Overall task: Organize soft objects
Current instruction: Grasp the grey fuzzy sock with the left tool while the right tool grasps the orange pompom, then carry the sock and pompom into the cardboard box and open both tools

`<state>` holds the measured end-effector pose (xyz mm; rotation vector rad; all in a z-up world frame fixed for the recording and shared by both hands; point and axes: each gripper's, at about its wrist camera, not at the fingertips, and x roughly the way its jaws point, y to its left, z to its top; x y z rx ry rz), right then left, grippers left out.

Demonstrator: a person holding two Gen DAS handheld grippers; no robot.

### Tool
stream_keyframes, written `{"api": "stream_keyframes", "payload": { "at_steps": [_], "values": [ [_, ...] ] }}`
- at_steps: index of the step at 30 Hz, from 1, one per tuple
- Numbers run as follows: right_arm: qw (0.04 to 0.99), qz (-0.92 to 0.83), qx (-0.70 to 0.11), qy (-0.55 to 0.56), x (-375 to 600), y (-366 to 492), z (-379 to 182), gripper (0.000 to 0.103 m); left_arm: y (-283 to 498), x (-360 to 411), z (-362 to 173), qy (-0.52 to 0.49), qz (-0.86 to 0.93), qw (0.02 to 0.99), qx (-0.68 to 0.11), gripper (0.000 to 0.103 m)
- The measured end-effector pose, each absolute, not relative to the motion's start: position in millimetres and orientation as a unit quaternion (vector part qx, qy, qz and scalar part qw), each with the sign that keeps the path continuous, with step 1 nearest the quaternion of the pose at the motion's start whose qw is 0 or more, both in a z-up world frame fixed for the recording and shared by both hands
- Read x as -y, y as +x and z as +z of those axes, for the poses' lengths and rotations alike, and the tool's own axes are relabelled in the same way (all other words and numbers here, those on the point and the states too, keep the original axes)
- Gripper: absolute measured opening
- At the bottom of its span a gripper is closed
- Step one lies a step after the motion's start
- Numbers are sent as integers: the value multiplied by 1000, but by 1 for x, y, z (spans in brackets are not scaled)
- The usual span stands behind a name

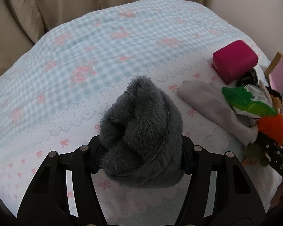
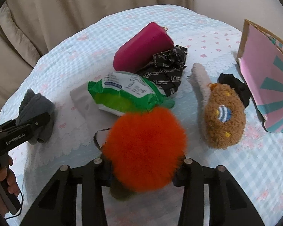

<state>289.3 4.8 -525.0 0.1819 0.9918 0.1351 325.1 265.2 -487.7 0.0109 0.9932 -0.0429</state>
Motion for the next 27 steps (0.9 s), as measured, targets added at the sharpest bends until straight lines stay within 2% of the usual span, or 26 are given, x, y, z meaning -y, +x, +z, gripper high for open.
{"api": "stream_keyframes", "payload": {
  "at_steps": [11,27],
  "values": [
    [883,65,-458,82,2,268,-479,37,291,-250,-424,-4,-25,892,-452,57],
    [911,69,-397,86,40,207,-309,37,226,-192,-249,-1,-30,917,-399,57]
  ]
}}
